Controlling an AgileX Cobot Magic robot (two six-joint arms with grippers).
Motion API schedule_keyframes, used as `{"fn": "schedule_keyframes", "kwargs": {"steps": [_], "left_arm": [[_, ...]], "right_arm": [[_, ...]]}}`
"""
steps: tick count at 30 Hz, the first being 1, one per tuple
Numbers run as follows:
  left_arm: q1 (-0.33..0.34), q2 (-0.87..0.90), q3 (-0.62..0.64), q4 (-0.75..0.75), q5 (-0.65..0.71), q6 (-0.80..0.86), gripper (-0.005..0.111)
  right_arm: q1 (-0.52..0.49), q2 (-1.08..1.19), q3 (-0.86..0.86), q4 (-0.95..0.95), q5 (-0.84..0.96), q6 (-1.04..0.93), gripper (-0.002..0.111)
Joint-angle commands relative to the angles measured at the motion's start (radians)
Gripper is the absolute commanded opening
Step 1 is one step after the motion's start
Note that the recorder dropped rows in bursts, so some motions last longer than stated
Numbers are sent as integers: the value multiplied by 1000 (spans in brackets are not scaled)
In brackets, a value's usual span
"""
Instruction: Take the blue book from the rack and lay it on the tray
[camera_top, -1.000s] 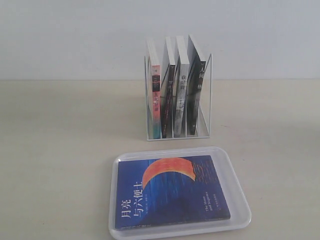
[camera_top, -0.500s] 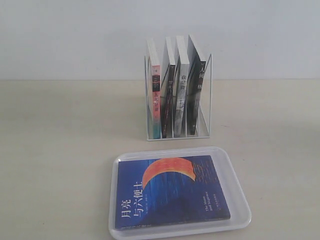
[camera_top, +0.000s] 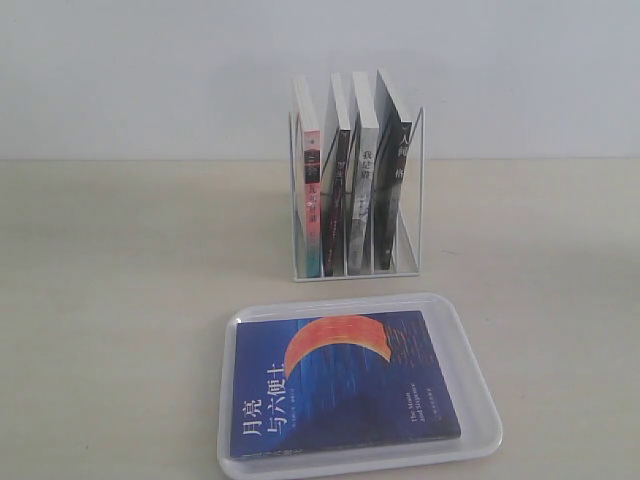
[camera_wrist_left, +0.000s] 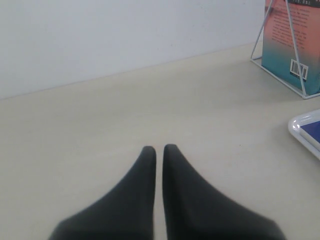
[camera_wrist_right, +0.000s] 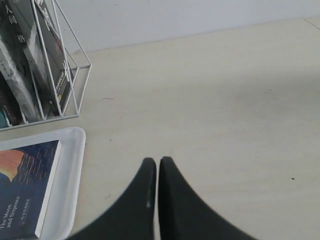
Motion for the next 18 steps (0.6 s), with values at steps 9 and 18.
{"fn": "schedule_keyframes", "kwargs": {"steps": [9, 18], "left_arm": [[-9, -2, 3, -8, -14, -10, 5], [-9, -2, 3, -8, -14, -10, 5]], "right_arm": [[1, -3, 0, -70, -2, 9, 1], [1, -3, 0, -66, -2, 20, 1]]}}
